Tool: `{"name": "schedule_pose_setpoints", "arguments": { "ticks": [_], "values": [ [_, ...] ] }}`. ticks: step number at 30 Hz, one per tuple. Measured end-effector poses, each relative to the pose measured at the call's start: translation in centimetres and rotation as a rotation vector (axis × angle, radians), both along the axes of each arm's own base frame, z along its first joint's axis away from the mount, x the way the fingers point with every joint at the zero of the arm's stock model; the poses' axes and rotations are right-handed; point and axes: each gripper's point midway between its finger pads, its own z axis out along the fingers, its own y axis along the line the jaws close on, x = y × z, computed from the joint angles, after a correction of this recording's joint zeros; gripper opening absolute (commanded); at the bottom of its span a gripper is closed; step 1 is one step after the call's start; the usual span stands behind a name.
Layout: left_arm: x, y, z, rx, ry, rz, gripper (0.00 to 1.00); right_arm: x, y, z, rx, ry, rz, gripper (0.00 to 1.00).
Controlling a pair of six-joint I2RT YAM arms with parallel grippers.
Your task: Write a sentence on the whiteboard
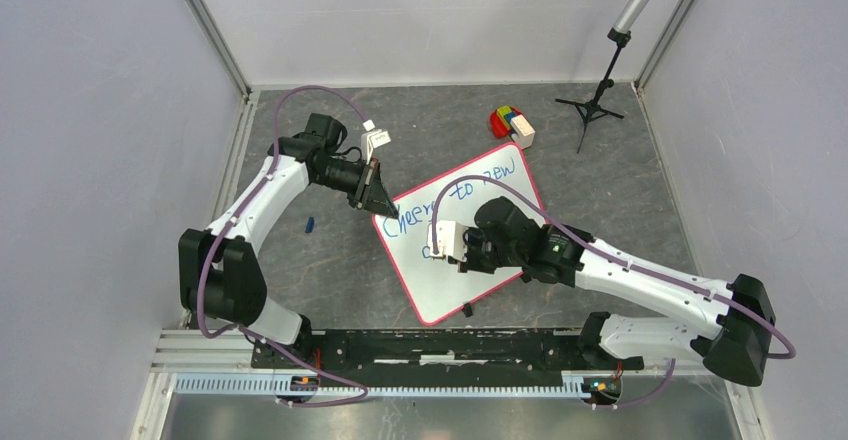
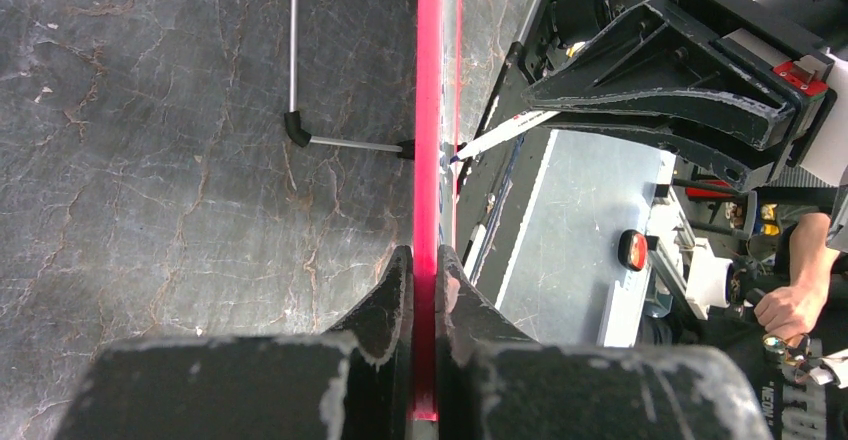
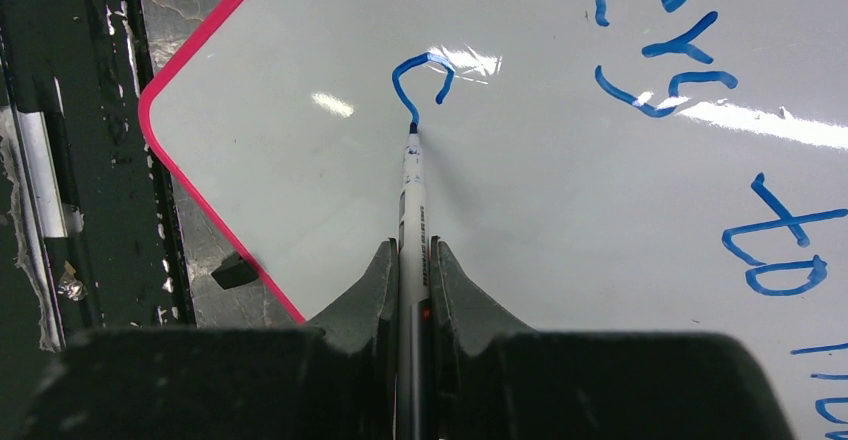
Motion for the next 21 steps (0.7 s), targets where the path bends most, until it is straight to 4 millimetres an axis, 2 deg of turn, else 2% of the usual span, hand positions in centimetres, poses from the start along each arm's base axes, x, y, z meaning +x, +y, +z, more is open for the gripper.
{"name": "schedule_pose_setpoints", "arguments": {
  "ticks": [11,21],
  "values": [
    [0.0,0.0,0.0,0.001,-0.009,-0.006,0.02,-1.2,0.3,-1.2,-0.023,0.06,0.054,0.0],
    [0.0,0.1,0.0,0.001,-0.012,-0.011,0.02,-1.6,1.7,-0.6,-0.009,0.086,0.092,0.0]
  ]
}}
